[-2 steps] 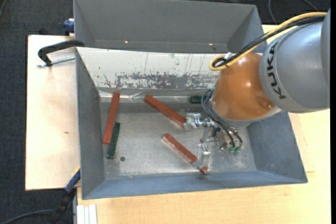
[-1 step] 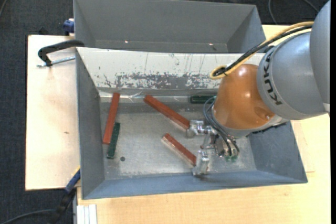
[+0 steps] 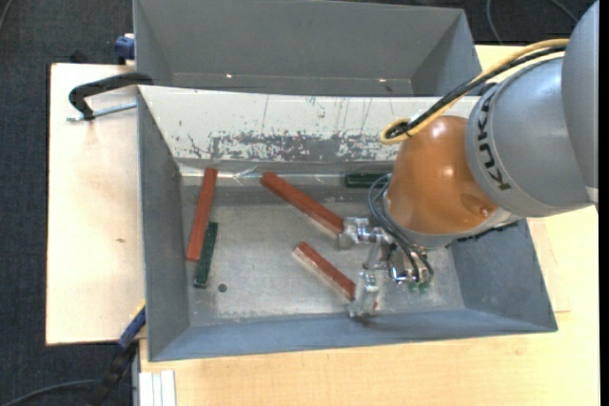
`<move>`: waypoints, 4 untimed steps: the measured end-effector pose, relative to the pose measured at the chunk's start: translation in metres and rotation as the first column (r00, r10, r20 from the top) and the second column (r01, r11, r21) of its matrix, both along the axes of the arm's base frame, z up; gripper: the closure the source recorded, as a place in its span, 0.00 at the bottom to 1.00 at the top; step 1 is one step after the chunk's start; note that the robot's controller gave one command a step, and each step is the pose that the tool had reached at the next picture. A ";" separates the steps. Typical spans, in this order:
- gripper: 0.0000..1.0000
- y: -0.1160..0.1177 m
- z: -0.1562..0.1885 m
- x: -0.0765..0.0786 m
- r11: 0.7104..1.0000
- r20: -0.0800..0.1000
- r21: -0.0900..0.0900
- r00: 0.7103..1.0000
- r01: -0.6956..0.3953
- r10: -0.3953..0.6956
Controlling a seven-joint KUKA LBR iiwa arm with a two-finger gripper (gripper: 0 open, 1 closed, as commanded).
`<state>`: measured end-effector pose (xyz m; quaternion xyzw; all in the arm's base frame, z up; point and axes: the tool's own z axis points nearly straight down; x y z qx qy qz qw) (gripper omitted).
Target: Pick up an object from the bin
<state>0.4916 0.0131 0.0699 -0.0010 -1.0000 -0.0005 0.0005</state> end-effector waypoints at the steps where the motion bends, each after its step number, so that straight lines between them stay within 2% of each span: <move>1: 1.00 0.000 0.000 0.000 1.000 0.000 0.000 1.000 -0.001 0.001; 2: 1.00 0.001 0.095 0.003 1.000 0.014 0.000 1.000 -0.002 0.002; 4: 1.00 0.002 0.131 0.006 1.000 0.009 0.000 1.000 -0.003 0.003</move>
Offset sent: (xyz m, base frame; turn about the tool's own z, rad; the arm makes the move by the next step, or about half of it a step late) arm 0.0000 0.0000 0.0000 0.0000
